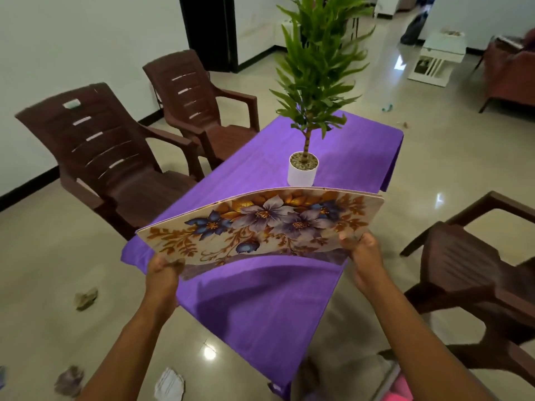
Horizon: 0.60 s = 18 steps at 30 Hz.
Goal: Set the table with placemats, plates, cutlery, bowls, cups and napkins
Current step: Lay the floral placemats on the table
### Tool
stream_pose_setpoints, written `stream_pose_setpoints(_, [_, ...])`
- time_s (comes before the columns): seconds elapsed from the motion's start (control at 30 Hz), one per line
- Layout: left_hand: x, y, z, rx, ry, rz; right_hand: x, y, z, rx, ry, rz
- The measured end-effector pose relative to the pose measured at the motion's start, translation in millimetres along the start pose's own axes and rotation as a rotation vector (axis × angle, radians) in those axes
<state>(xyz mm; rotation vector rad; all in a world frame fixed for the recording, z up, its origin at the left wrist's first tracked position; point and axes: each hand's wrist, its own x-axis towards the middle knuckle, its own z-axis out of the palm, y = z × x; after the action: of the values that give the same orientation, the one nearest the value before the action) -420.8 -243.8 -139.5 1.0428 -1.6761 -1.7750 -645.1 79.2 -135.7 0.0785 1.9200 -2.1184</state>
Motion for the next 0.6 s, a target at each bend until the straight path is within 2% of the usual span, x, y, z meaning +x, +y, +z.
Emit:
stream_pose_setpoints(0.13, [14.3, -12.0, 5.5, 0.018, 0.023, 0.001, 42.1, 8.4, 6.7, -0.026, -0.04, 0.01])
stream_pose_setpoints(0.37, [7.0, -46.7, 30.0, -0.028, 0.161, -0.143, 91.8, 29.2, -3.3, -0.117, -0.112, 0.123])
stream_pose_setpoints(0.47, [4.7, -47.9, 35.9, -0.052, 0.215, -0.157, 106.7, 27.2, -13.4, -0.157, -0.224, 0.146])
stream_pose_setpoints(0.6, [3.8, -46.0, 38.4, -0.045, 0.262, -0.163, 118.4, -8.5, -18.0, -0.165, -0.358, 0.099])
